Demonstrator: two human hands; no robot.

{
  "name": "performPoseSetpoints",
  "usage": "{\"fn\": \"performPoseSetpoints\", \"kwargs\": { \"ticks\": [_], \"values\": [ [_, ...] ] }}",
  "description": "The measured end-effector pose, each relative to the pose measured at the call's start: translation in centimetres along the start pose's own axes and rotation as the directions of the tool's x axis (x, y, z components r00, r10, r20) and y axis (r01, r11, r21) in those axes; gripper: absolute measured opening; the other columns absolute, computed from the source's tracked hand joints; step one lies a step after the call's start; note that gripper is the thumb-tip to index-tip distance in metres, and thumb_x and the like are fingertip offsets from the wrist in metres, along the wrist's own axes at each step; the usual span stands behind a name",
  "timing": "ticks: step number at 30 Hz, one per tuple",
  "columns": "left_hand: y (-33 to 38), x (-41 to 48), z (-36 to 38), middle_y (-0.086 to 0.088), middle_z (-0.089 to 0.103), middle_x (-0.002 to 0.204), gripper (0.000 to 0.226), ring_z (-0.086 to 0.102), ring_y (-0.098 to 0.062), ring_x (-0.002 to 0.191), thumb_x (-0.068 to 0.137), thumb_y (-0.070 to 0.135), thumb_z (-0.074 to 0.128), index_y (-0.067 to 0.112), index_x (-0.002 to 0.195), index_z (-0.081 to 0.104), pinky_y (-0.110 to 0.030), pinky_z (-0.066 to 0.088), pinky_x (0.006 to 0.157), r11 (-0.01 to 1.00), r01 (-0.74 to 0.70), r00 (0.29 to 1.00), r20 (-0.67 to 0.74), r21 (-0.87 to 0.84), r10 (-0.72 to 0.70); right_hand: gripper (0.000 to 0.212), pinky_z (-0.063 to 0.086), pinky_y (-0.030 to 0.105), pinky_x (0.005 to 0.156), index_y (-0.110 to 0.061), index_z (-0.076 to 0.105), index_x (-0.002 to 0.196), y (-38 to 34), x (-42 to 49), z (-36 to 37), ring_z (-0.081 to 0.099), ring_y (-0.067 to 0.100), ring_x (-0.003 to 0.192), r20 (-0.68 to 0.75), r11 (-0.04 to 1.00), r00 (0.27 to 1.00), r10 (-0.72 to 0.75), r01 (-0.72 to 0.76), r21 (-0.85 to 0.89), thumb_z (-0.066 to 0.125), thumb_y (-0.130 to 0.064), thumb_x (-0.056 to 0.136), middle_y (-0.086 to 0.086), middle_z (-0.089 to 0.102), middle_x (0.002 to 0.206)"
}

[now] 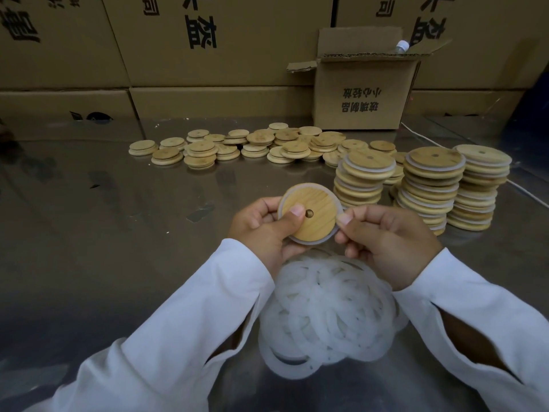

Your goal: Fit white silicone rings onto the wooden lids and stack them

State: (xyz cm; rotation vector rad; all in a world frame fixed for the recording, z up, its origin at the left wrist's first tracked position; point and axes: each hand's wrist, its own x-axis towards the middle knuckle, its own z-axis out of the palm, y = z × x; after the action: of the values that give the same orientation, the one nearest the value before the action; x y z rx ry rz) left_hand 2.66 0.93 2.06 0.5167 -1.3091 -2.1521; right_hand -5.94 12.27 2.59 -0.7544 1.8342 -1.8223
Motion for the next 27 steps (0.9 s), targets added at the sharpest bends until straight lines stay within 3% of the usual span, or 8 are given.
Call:
{"fn": "performPoseSetpoints", "kwargs": {
  "ticks": [3,8,13,16,18,21,24,27],
  "values": [
    [0.1,-0.1,-0.1,-0.015,0.066,0.082,0.005,0.067,-0.023,0.070,0.084,-0.001,0.055,0.000,0.088,0.059,-0.036,0.058,0.061,0.999,0.037,0.999,-0.009,-0.032,-0.037,0.016,0.039,0.011,0.040,-0.013,0.065,0.064,0.0,0.1,-0.1,0.047,0.003,0.035,-0.027,1.000,1.000,-0.008,0.008,-0.006,0.064,-0.011,0.080,-0.002,0.063,0.048],
    [0.2,0.2,-0.1,-0.021,0.064,0.094,0.008,0.065,-0.030,0.083,0.085,0.000,0.055,-0.002,0.092,0.059,-0.038,0.058,0.065,0.997,0.051,0.997,-0.061,-0.054,-0.054,0.019,0.047,0.015,0.048,-0.012,0.064,0.072,0.6,0.6,-0.4,0.054,0.005,0.041,-0.066,0.979,0.997,-0.038,0.024,-0.204,0.067,-0.031,0.075,-0.003,0.064,0.050],
    [1.0,0.7,-0.6,-0.011,0.067,0.089,0.010,0.067,-0.018,0.074,0.082,0.000,0.059,0.007,0.088,0.061,-0.030,0.059,0.062,0.997,-0.075,0.980,-0.187,-0.002,0.073,0.013,0.050,0.033,0.070,-0.024,0.054,0.074,1.8,1.4,-0.9,0.062,0.022,0.067,-0.183,0.861,0.964,-0.193,0.077,-0.502,0.061,-0.030,0.082,0.007,0.065,0.065],
    [1.2,1.1,-1.2,-0.007,0.069,0.085,0.012,0.067,-0.019,0.079,0.079,0.005,0.065,0.011,0.089,0.067,-0.032,0.056,0.077,0.993,-0.079,0.963,-0.251,0.084,0.098,0.015,0.050,0.035,0.070,-0.026,0.053,0.072,1.8,1.6,-1.2,0.061,0.023,0.067,-0.173,0.826,0.952,-0.254,0.121,-0.550,0.058,-0.019,0.083,0.006,0.063,0.063],
    [1.4,1.5,-1.3,-0.002,0.071,0.081,0.007,0.067,-0.021,0.087,0.075,0.014,0.072,0.020,0.077,0.070,-0.035,0.050,0.089,0.987,-0.040,0.950,-0.299,0.159,0.086,0.017,0.048,0.032,0.066,-0.026,0.055,0.070,1.8,1.6,-1.3,0.060,0.021,0.063,-0.164,0.821,0.948,-0.274,0.142,-0.553,0.057,-0.014,0.081,0.003,0.059,0.058],
    [2.0,2.6,-0.8,-0.002,0.072,0.085,0.009,0.065,-0.022,0.093,0.071,0.022,0.077,0.025,0.069,0.069,-0.036,0.045,0.093,0.968,0.000,0.941,-0.329,0.249,0.085,0.018,0.044,0.025,0.059,-0.026,0.055,0.069,2.2,1.8,-1.4,0.056,0.016,0.057,-0.147,0.802,0.945,-0.293,0.159,-0.576,0.057,-0.013,0.081,0.001,0.057,0.055],
    [2.6,4.4,0.6,-0.003,0.069,0.088,0.011,0.063,-0.017,0.082,0.073,0.022,0.076,0.021,0.082,0.071,-0.029,0.043,0.081,0.929,0.040,0.941,-0.326,0.367,0.089,0.018,0.038,0.016,0.053,-0.028,0.054,0.069,2.4,1.8,-1.5,0.049,0.008,0.051,-0.122,0.793,0.943,-0.308,0.184,-0.581,0.058,-0.015,0.082,-0.002,0.055,0.053],
    [2.8,6.4,1.6,-0.004,0.063,0.091,0.029,0.055,-0.017,0.077,0.077,0.023,0.073,0.014,0.104,0.068,-0.025,0.037,0.077,0.857,0.124,0.944,-0.325,0.500,0.053,0.021,0.037,0.017,0.053,-0.029,0.051,0.068,2.5,1.8,-1.6,0.048,0.003,0.052,-0.102,0.776,0.945,-0.310,0.189,-0.601,0.060,-0.017,0.082,-0.007,0.050,0.051]
  ]
}}
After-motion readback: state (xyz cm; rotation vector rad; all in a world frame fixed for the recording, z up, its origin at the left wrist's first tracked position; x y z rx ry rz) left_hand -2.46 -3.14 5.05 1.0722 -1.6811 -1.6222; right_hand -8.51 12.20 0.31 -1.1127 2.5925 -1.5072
